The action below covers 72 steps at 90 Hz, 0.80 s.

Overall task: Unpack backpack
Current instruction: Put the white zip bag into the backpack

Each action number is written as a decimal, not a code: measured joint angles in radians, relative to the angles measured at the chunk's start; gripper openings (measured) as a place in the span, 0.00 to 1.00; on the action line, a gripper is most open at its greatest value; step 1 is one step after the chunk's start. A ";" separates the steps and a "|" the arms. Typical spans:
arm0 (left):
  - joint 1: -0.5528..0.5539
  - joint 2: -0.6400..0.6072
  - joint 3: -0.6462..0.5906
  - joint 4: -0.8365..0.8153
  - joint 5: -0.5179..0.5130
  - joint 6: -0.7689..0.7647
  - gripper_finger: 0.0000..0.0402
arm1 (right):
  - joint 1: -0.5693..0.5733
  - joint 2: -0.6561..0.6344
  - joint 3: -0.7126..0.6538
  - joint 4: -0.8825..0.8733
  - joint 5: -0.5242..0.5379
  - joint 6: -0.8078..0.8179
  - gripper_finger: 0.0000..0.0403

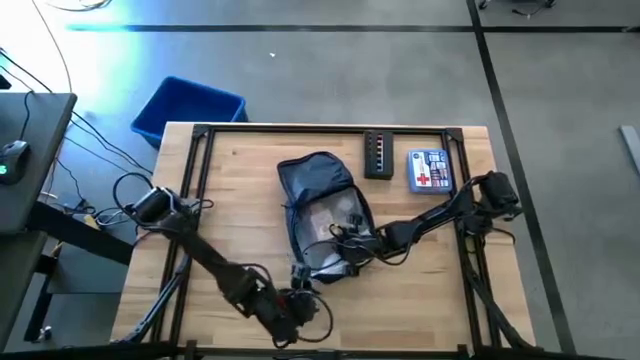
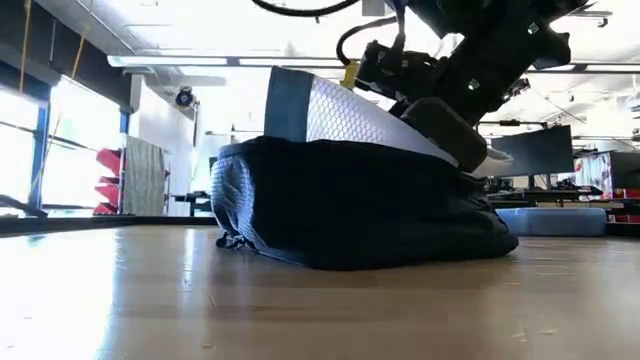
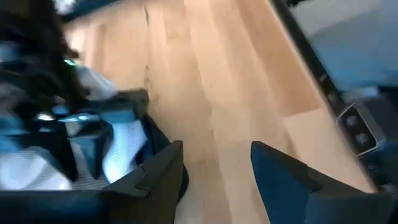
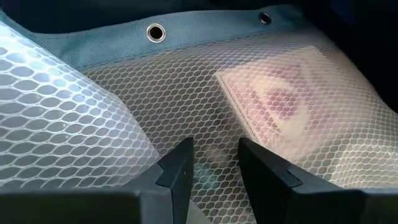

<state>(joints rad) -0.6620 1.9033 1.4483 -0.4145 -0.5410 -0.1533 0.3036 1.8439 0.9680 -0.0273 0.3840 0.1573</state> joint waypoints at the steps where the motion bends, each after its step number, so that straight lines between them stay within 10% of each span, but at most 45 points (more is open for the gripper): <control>1: 0.003 0.005 -0.002 0.000 0.001 0.005 0.42 | 0.000 0.000 0.000 0.000 -0.001 0.000 0.29; 54: 0.154 0.146 -0.011 -0.065 -0.070 -0.117 0.41 | -0.001 0.000 0.000 0.000 -0.018 0.001 0.29; 72: 0.191 0.179 -0.010 -0.044 0.040 -0.181 0.17 | -0.001 0.001 -0.001 0.013 -0.048 0.001 0.29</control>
<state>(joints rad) -0.4711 2.0818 1.4382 -0.4588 -0.5010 -0.3346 0.3024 1.8451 0.9672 -0.0138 0.3364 0.1578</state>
